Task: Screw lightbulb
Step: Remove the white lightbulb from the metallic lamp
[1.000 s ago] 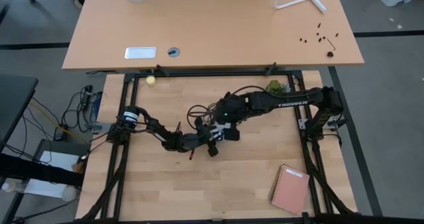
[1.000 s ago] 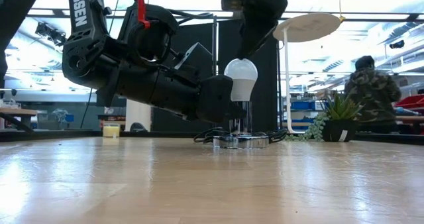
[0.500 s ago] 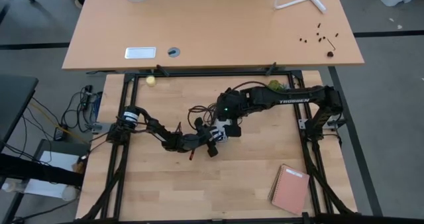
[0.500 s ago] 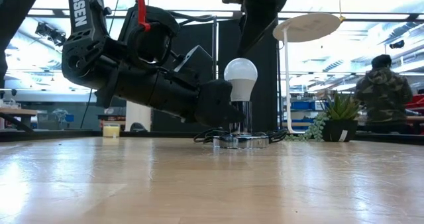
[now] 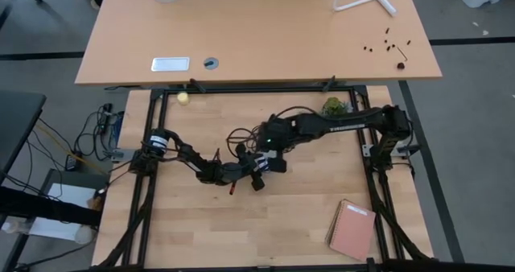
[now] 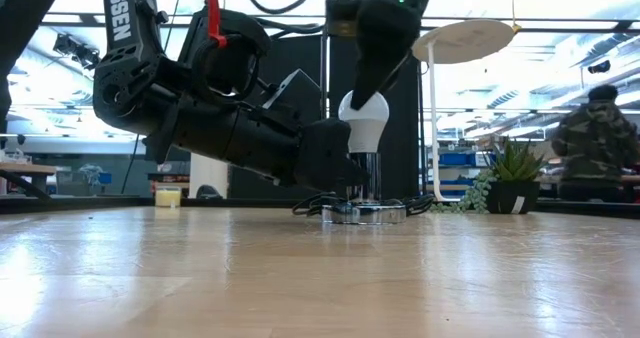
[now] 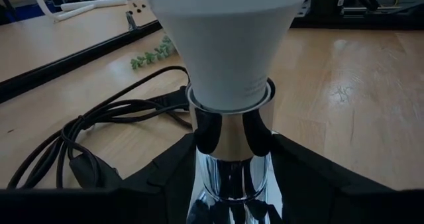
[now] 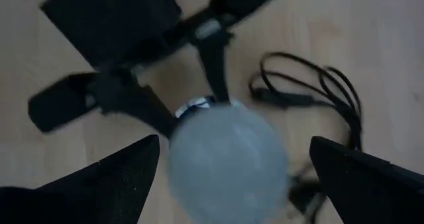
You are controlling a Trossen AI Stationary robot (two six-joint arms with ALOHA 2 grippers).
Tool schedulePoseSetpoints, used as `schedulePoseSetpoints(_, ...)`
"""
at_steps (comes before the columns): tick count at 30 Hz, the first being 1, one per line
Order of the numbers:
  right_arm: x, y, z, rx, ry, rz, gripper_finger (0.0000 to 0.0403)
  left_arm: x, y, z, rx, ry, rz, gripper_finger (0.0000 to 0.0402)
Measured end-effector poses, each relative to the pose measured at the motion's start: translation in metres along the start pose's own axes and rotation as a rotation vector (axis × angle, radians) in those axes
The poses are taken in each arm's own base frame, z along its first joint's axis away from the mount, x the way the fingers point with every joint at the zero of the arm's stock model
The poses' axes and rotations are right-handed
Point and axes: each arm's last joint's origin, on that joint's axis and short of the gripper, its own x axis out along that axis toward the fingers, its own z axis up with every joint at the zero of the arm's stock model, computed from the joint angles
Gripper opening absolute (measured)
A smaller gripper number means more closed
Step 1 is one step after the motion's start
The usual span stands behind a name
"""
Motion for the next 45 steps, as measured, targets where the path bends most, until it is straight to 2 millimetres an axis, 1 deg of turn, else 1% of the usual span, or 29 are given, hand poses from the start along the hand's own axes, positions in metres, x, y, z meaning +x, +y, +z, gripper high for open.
schedulePoseSetpoints(4, 0.011, 0.008, 0.004, -0.018, -0.012, 0.009, 0.0398, 0.0, 0.0, 0.0, 0.002, 0.002, 0.0, 0.0197)
schedulePoseSetpoints(6, 0.02, 0.009, 0.003, -0.021, 0.015, 0.012, 0.0398, 0.0, 0.0, -0.001, 0.003, 0.004, 0.0, 0.0197)
schedulePoseSetpoints(9, 0.031, 0.007, 0.001, -0.015, 0.057, 0.007, 0.0395, 0.0, 0.0, -0.001, 0.01, 0.012, 0.001, 0.0197)
schedulePoseSetpoints(11, 0.034, 0.003, 0.0, -0.007, 0.076, 0.007, 0.0388, 0.0, 0.0, -0.002, 0.012, 0.016, 0.001, 0.0197)
schedulePoseSetpoints(14, 0.037, -0.002, 0.001, 0.008, 0.076, 0.012, 0.0367, 0.0, 0.0, -0.002, 0.016, 0.021, 0.002, 0.0197)
schedulePoseSetpoints(20, 0.039, -0.014, 0.0, 0.041, 0.088, 0.04, 0.0307, 0.0, 0.0, -0.003, 0.017, 0.021, 0.002, 0.0197)
schedulePoseSetpoints(24, 0.039, -0.017, 0.0, 0.014, 0.085, 0.073, 0.0272, 0.0, 0.0, -0.002, 0.017, 0.02, 0.002, 0.0197)
schedulePoseSetpoints(27, 0.039, -0.016, 0.001, -0.043, 0.078, 0.106, 0.0256, 0.0, 0.0, -0.002, 0.017, 0.02, 0.002, 0.0197)
schedulePoseSetpoints(30, 0.039, -0.013, 0.001, -0.113, 0.072, 0.133, 0.0259, 0.0, 0.0, -0.002, 0.014, 0.016, 0.001, 0.0197)
schedulePoseSetpoints(33, 0.038, -0.009, 0.001, -0.156, 0.068, 0.139, 0.0279, 0.0, 0.0, -0.001, 0.013, 0.011, 0.0, 0.0199)
schedulePoseSetpoints(37, 0.038, -0.002, 0.001, -0.21, 0.065, 0.149, 0.0296, 0.002, -0.001, 0.002, 0.008, 0.002, 0.002, 0.022)
schedulePoseSetpoints(41, 0.038, 0.004, 0.001, -0.246, 0.056, 0.158, 0.0287, 0.007, -0.002, 0.007, 0.009, -0.013, 0.002, 0.0251)
schedulePoseSetpoints(45, 0.037, 0.006, 0.001, -0.254, 0.056, 0.162, 0.027, 0.009, -0.002, 0.009, -0.009, -0.016, -0.026, 0.0255)
